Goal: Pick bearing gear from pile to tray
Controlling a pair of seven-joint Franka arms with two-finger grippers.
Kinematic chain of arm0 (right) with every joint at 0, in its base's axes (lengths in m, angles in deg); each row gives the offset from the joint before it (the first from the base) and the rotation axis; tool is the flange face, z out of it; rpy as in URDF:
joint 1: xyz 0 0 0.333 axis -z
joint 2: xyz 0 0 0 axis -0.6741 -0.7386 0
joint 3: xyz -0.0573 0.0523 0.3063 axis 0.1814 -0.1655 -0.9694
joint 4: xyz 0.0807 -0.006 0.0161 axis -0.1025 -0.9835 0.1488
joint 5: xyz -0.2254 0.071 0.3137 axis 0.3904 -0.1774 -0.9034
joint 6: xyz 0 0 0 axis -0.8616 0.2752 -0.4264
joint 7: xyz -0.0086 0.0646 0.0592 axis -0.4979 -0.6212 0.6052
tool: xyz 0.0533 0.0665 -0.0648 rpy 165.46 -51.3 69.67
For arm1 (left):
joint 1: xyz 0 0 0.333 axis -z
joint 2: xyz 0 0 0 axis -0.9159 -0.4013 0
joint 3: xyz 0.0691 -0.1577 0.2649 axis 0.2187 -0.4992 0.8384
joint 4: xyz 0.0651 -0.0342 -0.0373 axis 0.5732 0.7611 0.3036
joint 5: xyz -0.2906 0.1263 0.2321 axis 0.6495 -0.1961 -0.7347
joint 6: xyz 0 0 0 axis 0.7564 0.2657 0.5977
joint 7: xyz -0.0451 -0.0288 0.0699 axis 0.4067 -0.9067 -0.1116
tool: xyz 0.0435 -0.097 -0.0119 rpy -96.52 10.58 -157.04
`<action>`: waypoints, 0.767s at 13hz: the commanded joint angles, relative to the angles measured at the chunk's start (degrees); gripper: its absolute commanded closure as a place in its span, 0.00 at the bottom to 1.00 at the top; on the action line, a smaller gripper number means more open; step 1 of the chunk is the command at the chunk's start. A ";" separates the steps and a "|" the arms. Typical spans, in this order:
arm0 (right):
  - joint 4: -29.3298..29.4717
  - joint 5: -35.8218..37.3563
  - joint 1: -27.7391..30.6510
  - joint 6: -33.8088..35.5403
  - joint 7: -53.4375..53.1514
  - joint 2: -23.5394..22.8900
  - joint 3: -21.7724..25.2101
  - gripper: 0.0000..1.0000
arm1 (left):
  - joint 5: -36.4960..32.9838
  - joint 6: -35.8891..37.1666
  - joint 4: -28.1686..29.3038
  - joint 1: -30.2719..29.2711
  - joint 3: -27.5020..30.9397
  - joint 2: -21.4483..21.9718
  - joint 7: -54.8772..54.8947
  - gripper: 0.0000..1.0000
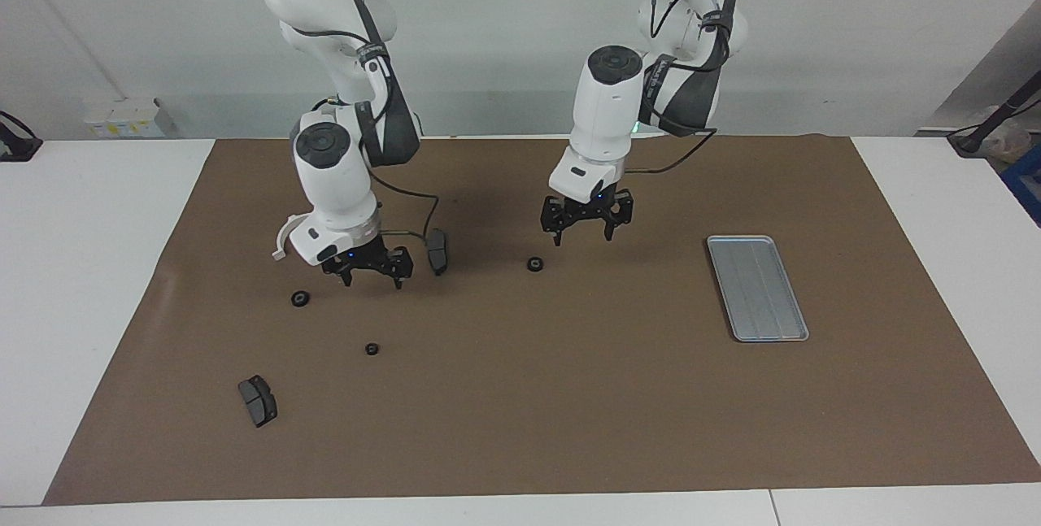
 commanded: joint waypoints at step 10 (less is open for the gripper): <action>-2.25 -2.23 12.31 -3.74 17.98 -2.92 -0.89 0.02 | -0.18 -11.77 7.02 6.05 0.90 -6.38 -1.28 0.00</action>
